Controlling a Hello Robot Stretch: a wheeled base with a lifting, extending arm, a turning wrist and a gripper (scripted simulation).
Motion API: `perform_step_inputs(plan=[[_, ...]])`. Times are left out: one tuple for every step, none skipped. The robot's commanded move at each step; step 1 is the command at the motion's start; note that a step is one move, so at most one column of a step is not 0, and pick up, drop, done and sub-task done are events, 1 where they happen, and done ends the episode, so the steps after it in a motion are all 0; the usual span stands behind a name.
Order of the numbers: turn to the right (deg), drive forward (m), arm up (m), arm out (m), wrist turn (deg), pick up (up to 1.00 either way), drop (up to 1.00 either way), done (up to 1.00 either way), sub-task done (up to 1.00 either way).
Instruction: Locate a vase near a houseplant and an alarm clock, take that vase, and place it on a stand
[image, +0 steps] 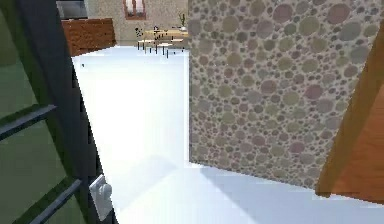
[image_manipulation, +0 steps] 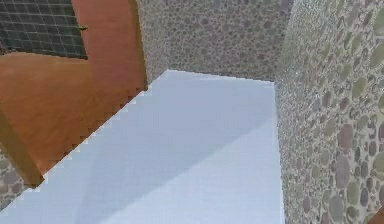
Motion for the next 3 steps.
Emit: perform_step_inputs(plan=[[0.0, 0.05, 0.0, 0.0, 0.0, 0.0, 0.0, 0.0, 0.0], [27.0, 0.0, 0.0, 0.0, 0.0, 0.0, 0.0, 0.0, 0.0], [0.0, 0.6, 0.0, 0.0, 0.0, 0.0, 0.0, 0.0, 0.0]])
